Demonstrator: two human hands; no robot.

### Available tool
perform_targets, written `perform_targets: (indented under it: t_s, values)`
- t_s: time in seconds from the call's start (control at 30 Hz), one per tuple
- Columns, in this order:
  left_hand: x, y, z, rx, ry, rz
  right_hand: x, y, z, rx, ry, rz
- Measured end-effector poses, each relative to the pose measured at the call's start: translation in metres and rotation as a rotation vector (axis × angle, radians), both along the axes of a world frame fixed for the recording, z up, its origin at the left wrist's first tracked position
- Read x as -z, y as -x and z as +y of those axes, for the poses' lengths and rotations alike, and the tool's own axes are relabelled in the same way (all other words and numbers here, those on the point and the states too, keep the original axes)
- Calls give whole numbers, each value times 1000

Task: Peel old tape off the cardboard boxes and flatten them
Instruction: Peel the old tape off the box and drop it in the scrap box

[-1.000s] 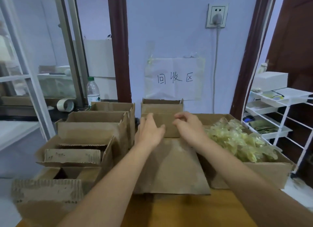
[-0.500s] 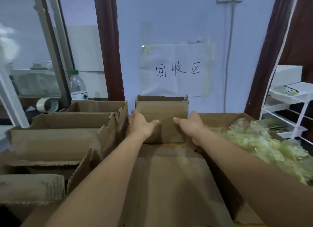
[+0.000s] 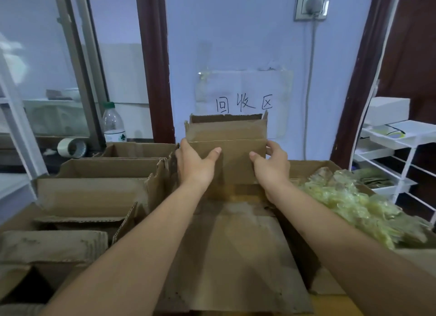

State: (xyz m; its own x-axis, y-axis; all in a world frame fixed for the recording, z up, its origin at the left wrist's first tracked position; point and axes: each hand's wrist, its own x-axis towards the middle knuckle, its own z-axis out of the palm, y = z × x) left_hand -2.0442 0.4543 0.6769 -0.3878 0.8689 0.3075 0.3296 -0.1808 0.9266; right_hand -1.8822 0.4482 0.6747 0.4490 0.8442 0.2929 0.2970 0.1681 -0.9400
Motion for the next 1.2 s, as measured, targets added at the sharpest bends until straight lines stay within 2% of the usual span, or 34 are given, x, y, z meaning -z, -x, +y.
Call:
perform_targets:
  t_s: [0.1, 0.23, 0.4, 0.57, 0.67, 0.73, 0.8, 0.9, 1.0, 1.1, 1.2]
  values:
    - [-24, -6, -27, -5, -35, -84, -20, -1, -30, 73, -125, -46]
    - [-53, -14, -75, 2, -89, -99, -41, -10, -77, 109, -263, -31]
    - [-55, -5, -161, 159, -226, -108, -39, -36, -161, 107, -444, -56]
    - [-26, 7, -232, 221, -294, 53, -4, -52, -229, 12, -410, -56]
    - [-5, 15, -258, 339, -281, 10, 16, -54, -253, -92, -364, -2]
    - [6, 19, -268, 440, -248, -93, 22, -53, -263, -152, -331, 52]
    - [15, 19, -274, 514, -195, -281, 19, -49, -271, -208, -301, 99]
    - [24, 19, -272, 469, -61, -580, 16, -45, -276, -246, -283, 117]
    - [26, 24, -262, 418, 157, -767, 26, -42, -279, -305, -303, 85]
    - [28, 32, -252, 390, 293, -789, 49, -38, -275, -348, -192, -66]
    - [36, 34, -248, 386, 367, -640, 73, -40, -267, -298, -116, -27]
